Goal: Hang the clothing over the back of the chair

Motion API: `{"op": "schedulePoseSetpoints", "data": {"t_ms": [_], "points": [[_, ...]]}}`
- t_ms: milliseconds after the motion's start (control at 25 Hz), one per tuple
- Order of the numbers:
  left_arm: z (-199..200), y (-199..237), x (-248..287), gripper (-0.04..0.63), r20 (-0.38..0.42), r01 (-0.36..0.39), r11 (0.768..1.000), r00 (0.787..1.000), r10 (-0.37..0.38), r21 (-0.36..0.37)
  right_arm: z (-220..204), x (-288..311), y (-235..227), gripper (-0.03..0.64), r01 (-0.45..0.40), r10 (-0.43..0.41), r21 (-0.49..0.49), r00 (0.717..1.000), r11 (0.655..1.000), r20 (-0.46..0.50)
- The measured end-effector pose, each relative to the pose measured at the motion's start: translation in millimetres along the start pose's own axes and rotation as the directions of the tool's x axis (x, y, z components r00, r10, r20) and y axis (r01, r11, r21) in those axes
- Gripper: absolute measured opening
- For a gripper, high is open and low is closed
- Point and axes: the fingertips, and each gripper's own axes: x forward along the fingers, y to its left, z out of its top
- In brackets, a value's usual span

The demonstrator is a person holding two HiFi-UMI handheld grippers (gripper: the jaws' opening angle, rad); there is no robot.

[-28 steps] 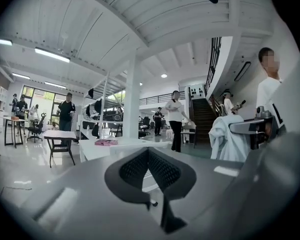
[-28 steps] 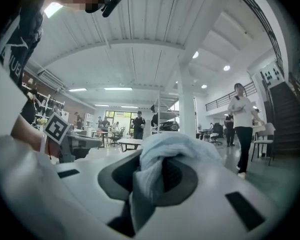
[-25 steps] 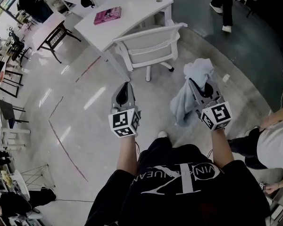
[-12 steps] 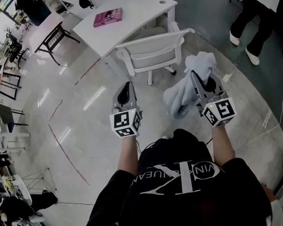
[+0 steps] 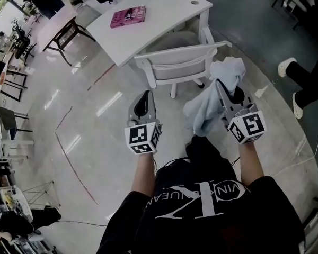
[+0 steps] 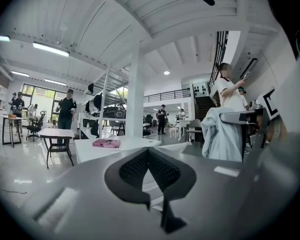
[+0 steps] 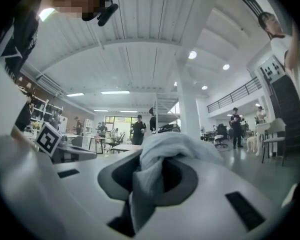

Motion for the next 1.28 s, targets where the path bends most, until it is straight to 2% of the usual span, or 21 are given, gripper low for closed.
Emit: {"op": "schedulePoseSetpoints", "data": {"t_ms": [480, 800, 1080, 1280], "points": [[21.5, 5.2, 102.7, 0.011, 0.016, -0.028, 0.999, 0.999, 0.028, 0.015, 8.0, 83.6, -48.3, 0.075, -0.131, 0.13, -0.067, 0.991, 0.989, -0.013], [31.7, 15.2, 145.2, 0.011, 0.017, -0.073, 0.997, 0.997, 0.074, -0.013, 18.2, 137.9, -76.6, 0.075, -0.202, 0.203, -0.121, 0.979, 0.972, -0.009], [38.6, 18.9, 171.9, 0.011, 0.009, -0.113, 0.994, 0.994, 0.113, -0.015, 44.0, 189.6, -97.5, 0.075, -0.266, 0.274, -0.186, 0.961, 0.946, 0.021], [42.9, 20.5, 181.6, 0.011, 0.008, -0.138, 0.99, 0.99, 0.138, -0.009, 46.2, 221.5, -108.2, 0.075, -0.3, 0.311, -0.223, 0.95, 0.928, 0.017]]}}
